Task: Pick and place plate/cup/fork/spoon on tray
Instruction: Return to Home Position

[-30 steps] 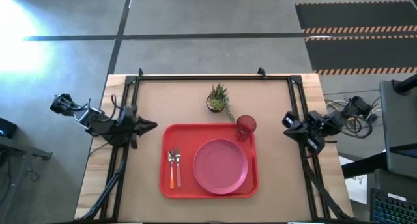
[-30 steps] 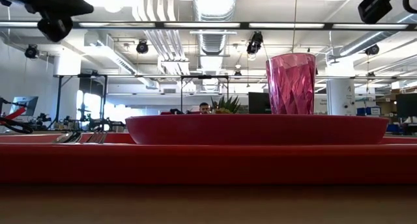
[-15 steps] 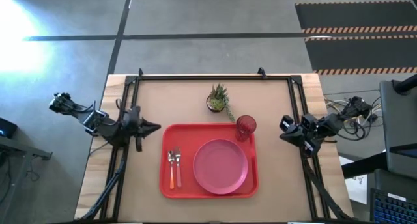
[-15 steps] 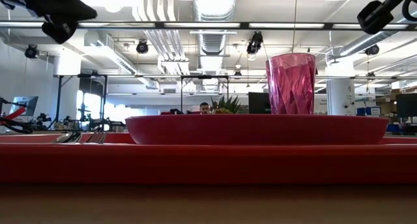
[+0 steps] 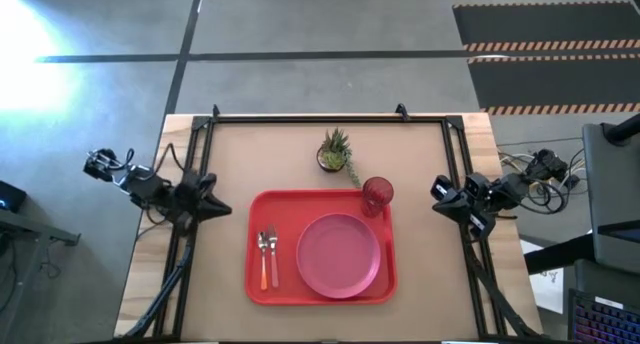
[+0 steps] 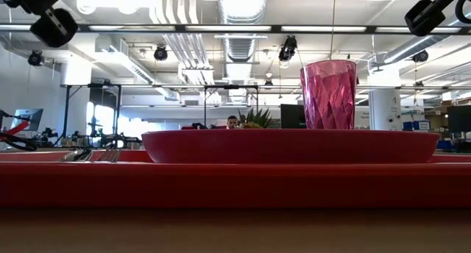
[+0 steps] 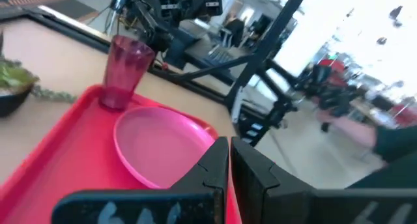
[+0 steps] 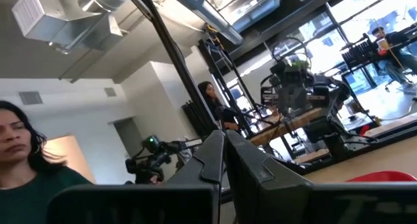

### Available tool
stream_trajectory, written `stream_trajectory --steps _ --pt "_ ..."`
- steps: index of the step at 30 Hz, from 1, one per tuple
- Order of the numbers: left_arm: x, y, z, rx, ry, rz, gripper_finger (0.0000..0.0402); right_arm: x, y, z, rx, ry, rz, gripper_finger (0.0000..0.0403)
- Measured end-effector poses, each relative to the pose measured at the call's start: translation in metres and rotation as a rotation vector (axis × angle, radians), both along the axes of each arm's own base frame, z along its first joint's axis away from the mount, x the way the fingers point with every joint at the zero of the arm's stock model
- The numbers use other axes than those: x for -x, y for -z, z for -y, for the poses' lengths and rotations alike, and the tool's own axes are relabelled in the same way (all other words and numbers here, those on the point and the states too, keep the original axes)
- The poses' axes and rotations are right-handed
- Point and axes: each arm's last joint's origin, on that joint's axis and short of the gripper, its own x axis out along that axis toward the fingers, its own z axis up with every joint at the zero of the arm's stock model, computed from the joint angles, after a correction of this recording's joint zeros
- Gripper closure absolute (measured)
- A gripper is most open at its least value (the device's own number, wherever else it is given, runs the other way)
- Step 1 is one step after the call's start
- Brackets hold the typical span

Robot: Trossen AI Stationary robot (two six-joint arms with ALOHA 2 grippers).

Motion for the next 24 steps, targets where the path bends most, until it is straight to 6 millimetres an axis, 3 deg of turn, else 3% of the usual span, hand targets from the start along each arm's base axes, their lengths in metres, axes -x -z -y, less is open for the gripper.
stream_trajectory --steps 8,15,24 --pt "0.007 0.024 -0.002 0.076 0.072 0.041 0.0401 0.000 0.000 -0.001 -0.026 -0.030 -0.005 0.0394" --pt "0.005 0.032 0.005 0.126 0.219 0.138 0.0401 0.000 0.000 -0.001 -0.039 -0.039 -0.008 0.0394" --pt "-0.001 0.046 0.008 0.117 0.222 0.136 0.0402 0.001 -0.001 0.000 -0.042 -0.035 -0.003 0.0394"
